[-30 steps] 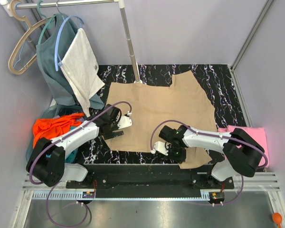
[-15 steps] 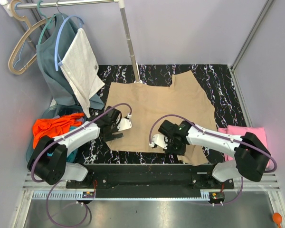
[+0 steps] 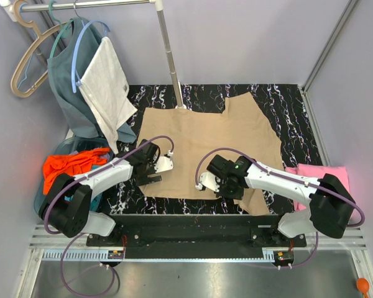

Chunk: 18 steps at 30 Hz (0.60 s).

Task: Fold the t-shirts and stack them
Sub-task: Fold the tshirt

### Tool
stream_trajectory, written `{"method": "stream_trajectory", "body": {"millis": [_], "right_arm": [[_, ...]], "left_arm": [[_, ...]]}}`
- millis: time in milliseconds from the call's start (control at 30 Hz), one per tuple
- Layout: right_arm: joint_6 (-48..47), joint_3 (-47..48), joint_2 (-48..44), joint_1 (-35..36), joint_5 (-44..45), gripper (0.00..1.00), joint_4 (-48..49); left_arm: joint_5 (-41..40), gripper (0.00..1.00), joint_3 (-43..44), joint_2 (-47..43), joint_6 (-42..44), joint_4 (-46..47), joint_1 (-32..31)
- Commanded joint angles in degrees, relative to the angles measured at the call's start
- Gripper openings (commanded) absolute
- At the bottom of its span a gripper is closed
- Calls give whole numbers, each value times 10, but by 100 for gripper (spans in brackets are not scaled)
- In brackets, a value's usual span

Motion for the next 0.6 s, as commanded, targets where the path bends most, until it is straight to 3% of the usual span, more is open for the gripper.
{"method": "stream_trajectory", "body": {"millis": [0, 233, 567], "right_arm": [[-1, -5, 7, 5, 11, 0, 5], [2, -18, 11, 5, 12, 0, 17], [7, -36, 2, 5, 7, 0, 25]], "left_arm": [[47, 99, 24, -11, -4, -25, 3], [146, 99, 70, -22, -5, -109, 4], [166, 99, 91, 36, -43, -116, 8]]}}
